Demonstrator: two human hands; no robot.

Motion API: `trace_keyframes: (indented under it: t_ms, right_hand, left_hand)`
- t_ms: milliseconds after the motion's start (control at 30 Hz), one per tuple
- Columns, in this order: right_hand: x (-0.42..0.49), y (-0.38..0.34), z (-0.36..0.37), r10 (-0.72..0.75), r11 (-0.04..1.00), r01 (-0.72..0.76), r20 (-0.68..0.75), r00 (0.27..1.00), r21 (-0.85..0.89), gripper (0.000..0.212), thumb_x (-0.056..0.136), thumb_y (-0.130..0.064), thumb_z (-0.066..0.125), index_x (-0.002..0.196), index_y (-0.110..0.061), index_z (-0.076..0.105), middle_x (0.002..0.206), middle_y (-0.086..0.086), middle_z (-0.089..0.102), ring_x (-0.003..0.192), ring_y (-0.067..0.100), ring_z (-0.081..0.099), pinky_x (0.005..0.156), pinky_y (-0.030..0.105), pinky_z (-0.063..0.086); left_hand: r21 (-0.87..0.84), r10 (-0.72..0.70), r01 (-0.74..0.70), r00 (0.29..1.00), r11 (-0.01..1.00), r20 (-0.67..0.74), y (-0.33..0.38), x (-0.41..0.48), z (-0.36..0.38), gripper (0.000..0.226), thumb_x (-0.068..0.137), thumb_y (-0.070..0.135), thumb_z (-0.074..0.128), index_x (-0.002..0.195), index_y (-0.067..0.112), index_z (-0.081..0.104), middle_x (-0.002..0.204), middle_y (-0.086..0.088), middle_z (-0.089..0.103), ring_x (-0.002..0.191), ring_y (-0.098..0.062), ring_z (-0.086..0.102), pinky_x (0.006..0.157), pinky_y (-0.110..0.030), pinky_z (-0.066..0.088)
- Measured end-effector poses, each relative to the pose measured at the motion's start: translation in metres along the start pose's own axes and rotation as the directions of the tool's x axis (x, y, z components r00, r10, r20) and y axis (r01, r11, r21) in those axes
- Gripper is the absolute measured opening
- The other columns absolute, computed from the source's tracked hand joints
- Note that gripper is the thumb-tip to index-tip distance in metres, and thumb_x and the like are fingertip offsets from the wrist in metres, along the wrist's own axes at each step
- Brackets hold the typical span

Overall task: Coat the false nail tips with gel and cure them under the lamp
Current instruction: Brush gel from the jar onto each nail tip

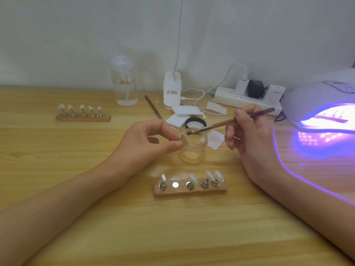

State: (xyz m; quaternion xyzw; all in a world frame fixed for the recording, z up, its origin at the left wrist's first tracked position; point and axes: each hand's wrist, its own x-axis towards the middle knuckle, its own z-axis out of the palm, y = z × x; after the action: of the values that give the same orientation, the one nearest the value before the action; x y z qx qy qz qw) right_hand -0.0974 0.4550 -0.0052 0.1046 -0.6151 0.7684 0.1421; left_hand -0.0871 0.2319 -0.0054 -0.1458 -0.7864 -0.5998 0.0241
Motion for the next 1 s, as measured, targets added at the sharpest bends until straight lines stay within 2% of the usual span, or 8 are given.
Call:
trace_keyframes:
  t_ms: [100, 300, 433, 533, 667, 767, 867, 1000]
  right_hand:
    - [-0.0009, -0.0009, 0.0022, -0.042, 0.999, 0.040, 0.062, 0.997, 0.030, 0.018, 0.099, -0.021, 0.051, 0.082, -0.020, 0.045, 0.054, 0.001, 0.056, 0.045, 0.015, 0.051, 0.043, 0.022, 0.042]
    - [-0.0009, -0.0001, -0.0001, -0.035, 0.999, 0.035, 0.017, 0.999, -0.006, 0.020, 0.103, -0.017, 0.049, 0.083, -0.019, 0.045, 0.053, -0.001, 0.055, 0.045, 0.014, 0.050, 0.043, 0.022, 0.041]
    - [-0.0014, -0.0003, 0.0030, -0.041, 0.999, 0.038, 0.076, 0.996, 0.033, 0.017, 0.098, -0.023, 0.051, 0.083, -0.018, 0.045, 0.055, 0.002, 0.057, 0.045, 0.016, 0.052, 0.044, 0.023, 0.043]
    - [-0.0017, 0.0015, 0.0013, -0.025, 0.999, 0.026, 0.021, 0.999, -0.033, 0.019, 0.101, -0.019, 0.051, 0.083, -0.020, 0.045, 0.054, -0.002, 0.055, 0.046, 0.014, 0.050, 0.043, 0.022, 0.041]
    - [-0.0012, -0.0002, 0.0008, -0.036, 0.999, 0.036, 0.020, 0.999, 0.023, 0.020, 0.102, -0.018, 0.049, 0.082, -0.020, 0.045, 0.054, -0.004, 0.055, 0.046, 0.012, 0.051, 0.043, 0.021, 0.041]
    - [-0.0021, -0.0003, 0.0033, -0.028, 0.999, 0.027, 0.061, 0.998, 0.022, 0.018, 0.100, -0.022, 0.050, 0.083, -0.019, 0.045, 0.055, 0.000, 0.056, 0.046, 0.015, 0.052, 0.044, 0.022, 0.043]
    - [-0.0022, 0.0004, 0.0009, -0.015, 0.999, 0.016, 0.015, 1.000, -0.045, 0.021, 0.102, -0.019, 0.050, 0.082, -0.020, 0.045, 0.054, -0.001, 0.055, 0.045, 0.014, 0.049, 0.043, 0.021, 0.040]
    - [-0.0015, -0.0003, 0.0012, -0.034, 0.999, 0.032, 0.040, 0.999, 0.036, 0.018, 0.101, -0.019, 0.049, 0.083, -0.019, 0.045, 0.054, -0.001, 0.055, 0.046, 0.013, 0.051, 0.043, 0.021, 0.041]
  left_hand:
    - [0.001, 0.003, -0.003, 1.000, 1.000, 0.003, 0.0012, -0.0005, 0.0005, 0.017, 0.073, 0.025, 0.083, 0.066, 0.031, 0.069, 0.079, 0.015, 0.073, 0.055, 0.007, 0.054, 0.067, -0.017, 0.041]
    - [-0.009, 0.016, -0.016, 1.000, 1.000, 0.012, 0.0017, -0.0002, 0.0010, 0.020, 0.074, 0.022, 0.083, 0.065, 0.032, 0.068, 0.077, 0.017, 0.072, 0.052, 0.008, 0.054, 0.061, -0.009, 0.041]
    - [-0.002, 0.007, -0.007, 1.000, 1.000, 0.008, 0.0025, -0.0011, 0.0009, 0.017, 0.072, 0.026, 0.083, 0.066, 0.032, 0.068, 0.079, 0.015, 0.073, 0.054, 0.008, 0.055, 0.065, -0.015, 0.040]
    - [-0.011, 0.009, -0.009, 1.000, 1.000, 0.003, 0.0024, -0.0013, 0.0013, 0.019, 0.074, 0.020, 0.082, 0.065, 0.029, 0.067, 0.077, 0.017, 0.073, 0.056, 0.011, 0.057, 0.068, -0.022, 0.038]
    - [-0.001, 0.020, -0.020, 1.000, 1.000, 0.004, 0.0011, -0.0013, 0.0013, 0.018, 0.075, 0.020, 0.082, 0.067, 0.026, 0.067, 0.076, 0.017, 0.071, 0.057, 0.010, 0.056, 0.064, -0.012, 0.041]
    - [0.005, 0.039, -0.039, 0.999, 0.999, 0.003, -0.0002, -0.0010, 0.0007, 0.017, 0.075, 0.021, 0.082, 0.067, 0.027, 0.068, 0.077, 0.017, 0.071, 0.056, 0.006, 0.054, 0.062, -0.006, 0.042]
    - [0.004, 0.053, -0.053, 0.999, 0.999, 0.003, -0.0019, -0.0010, 0.0001, 0.014, 0.076, 0.022, 0.081, 0.070, 0.025, 0.069, 0.082, 0.016, 0.072, 0.058, -0.001, 0.052, 0.063, -0.009, 0.044]
    - [-0.008, 0.056, -0.056, 0.998, 0.998, 0.001, -0.0037, -0.0010, 0.0001, 0.013, 0.076, 0.024, 0.081, 0.072, 0.025, 0.069, 0.085, 0.013, 0.072, 0.062, -0.015, 0.048, 0.062, -0.014, 0.045]
